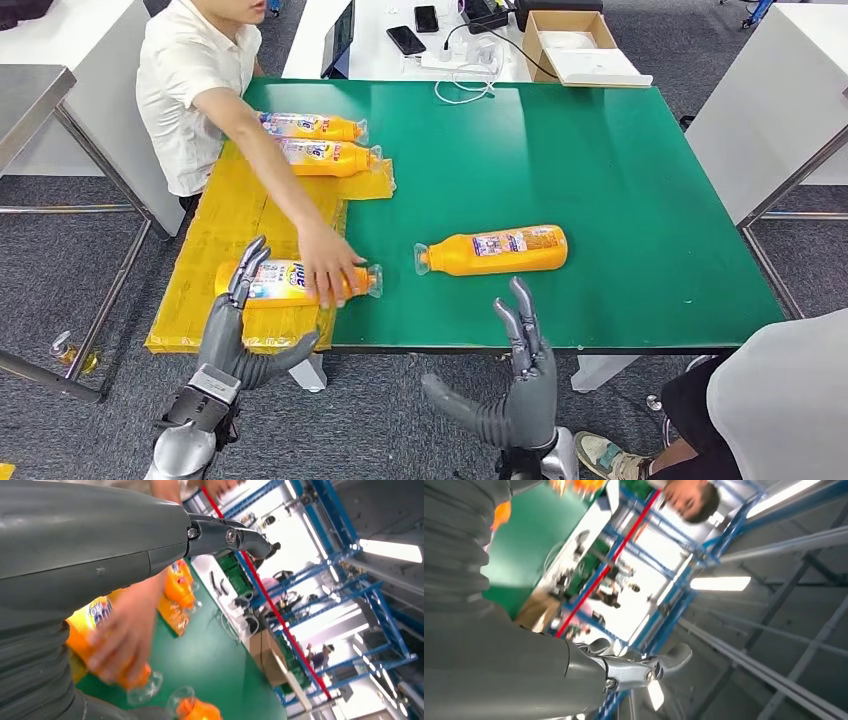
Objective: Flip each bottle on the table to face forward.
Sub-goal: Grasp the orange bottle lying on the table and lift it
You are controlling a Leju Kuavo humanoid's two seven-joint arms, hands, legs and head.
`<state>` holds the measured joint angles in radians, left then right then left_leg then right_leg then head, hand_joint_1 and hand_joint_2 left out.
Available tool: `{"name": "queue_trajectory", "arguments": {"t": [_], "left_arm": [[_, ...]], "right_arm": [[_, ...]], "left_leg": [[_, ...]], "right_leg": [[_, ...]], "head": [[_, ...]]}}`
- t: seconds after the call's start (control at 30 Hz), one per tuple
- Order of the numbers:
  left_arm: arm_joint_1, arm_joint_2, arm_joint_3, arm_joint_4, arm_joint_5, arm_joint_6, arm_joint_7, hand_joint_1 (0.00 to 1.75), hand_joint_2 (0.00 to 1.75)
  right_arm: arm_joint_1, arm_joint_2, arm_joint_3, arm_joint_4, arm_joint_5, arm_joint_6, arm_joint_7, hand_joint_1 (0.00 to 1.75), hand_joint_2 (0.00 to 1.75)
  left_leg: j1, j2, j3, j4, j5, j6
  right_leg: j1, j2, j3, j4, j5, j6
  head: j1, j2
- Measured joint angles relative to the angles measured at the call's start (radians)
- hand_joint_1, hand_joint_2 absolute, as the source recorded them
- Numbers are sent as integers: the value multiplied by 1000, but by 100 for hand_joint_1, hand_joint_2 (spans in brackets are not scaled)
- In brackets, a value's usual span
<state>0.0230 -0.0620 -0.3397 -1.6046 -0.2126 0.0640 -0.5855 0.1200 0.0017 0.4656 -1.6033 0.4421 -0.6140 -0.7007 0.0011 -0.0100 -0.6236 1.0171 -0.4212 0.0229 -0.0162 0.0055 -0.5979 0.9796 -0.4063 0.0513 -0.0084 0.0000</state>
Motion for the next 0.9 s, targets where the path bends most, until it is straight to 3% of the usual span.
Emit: {"name": "queue_trajectory", "arguments": {"t": [0.17,0.37,0.9], "left_arm": [[24,5,-9,13,32,-25,-1,0,175],[47,8,-9,17,73,-53,-6,0,175],[56,12,-9,21,68,-53,-11,0,175]], "right_arm": [[27,37,-221,-52,110,0,0,0,175],[40,65,-408,-50,107,0,0,0,175],[41,76,-497,-17,130,0,0,0,175]], "left_leg": [[0,0,0,0,0,0],[0,0,0,0,0,0],[0,0,0,0,0,0]], "right_leg": [[0,0,0,0,0,0],[0,0,0,0,0,0],[0,0,0,0,0,0]], "head": [[0,0],[0,0],[0,0]]}}
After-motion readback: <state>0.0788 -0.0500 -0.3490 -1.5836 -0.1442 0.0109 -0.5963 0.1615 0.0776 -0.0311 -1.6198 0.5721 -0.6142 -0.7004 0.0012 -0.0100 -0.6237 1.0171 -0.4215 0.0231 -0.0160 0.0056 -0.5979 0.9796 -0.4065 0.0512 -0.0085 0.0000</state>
